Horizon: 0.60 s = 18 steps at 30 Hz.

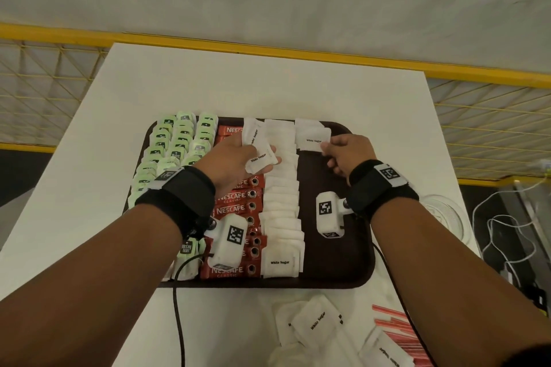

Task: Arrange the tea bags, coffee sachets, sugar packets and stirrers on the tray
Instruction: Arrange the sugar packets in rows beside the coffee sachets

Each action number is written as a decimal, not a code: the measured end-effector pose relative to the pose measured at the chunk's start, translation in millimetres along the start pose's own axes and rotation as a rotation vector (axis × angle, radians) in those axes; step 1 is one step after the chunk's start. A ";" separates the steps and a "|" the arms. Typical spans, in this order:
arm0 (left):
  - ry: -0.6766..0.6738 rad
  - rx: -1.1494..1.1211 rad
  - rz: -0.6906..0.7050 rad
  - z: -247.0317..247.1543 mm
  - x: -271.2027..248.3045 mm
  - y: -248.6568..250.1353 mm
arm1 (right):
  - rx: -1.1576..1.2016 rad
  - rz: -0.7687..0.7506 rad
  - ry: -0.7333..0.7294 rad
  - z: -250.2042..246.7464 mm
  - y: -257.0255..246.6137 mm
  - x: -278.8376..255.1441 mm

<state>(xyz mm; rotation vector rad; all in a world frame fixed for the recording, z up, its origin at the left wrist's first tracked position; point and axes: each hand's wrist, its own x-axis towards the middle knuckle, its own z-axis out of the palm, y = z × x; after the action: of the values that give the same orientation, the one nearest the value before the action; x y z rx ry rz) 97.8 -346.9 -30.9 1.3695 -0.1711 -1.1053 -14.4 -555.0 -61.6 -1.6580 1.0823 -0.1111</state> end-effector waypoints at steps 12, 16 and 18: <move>0.011 0.108 0.051 -3.0 2.1 -3.8 | -0.294 -0.173 -0.028 6.5 -23.6 -10.7; -0.015 0.114 0.087 6.6 3.5 -1.3 | -0.235 -0.182 -0.419 14.3 -35.9 -39.1; -0.021 0.091 0.077 11.1 4.3 0.4 | -0.148 -0.203 -0.383 14.8 -30.8 -39.5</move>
<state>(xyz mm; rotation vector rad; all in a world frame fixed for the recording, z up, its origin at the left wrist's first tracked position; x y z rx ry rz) 92.8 -357.7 -29.6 1.4210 -0.2903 -1.0592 -10.8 -517.5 -25.4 -1.8274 0.6450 0.1545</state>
